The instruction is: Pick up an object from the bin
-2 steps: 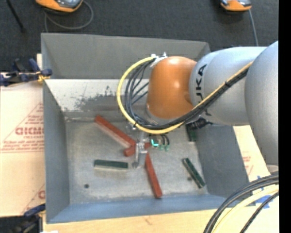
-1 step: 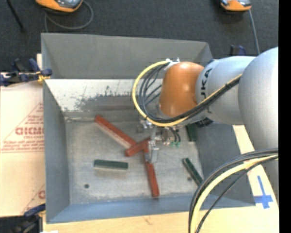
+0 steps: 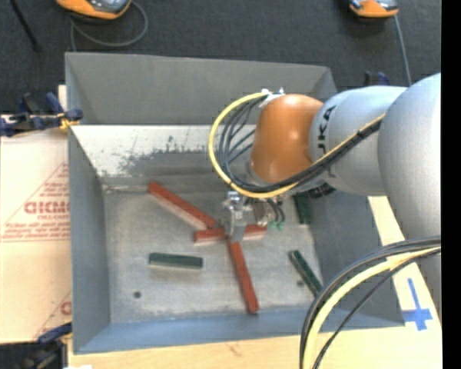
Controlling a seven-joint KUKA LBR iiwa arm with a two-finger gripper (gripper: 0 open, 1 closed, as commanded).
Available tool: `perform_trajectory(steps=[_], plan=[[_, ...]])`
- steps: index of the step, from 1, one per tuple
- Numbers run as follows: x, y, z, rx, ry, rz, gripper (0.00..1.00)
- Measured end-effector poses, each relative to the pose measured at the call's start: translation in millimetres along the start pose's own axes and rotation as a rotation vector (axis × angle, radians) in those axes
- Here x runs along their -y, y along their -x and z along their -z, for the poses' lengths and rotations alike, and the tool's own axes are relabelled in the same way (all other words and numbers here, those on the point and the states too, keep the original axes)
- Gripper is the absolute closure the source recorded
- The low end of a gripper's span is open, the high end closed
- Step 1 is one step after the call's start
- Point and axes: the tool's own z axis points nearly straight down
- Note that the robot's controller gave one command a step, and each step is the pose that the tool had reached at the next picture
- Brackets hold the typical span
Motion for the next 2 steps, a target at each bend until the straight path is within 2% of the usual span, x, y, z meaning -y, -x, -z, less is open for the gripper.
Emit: perform_trajectory(steps=[1,2], plan=[[-0.6,-1.2,-1.8,-0.002,0.001,-0.001,0.0],[-0.8,-0.3,-0.3,-0.001,0.002,-0.002,1.0]])
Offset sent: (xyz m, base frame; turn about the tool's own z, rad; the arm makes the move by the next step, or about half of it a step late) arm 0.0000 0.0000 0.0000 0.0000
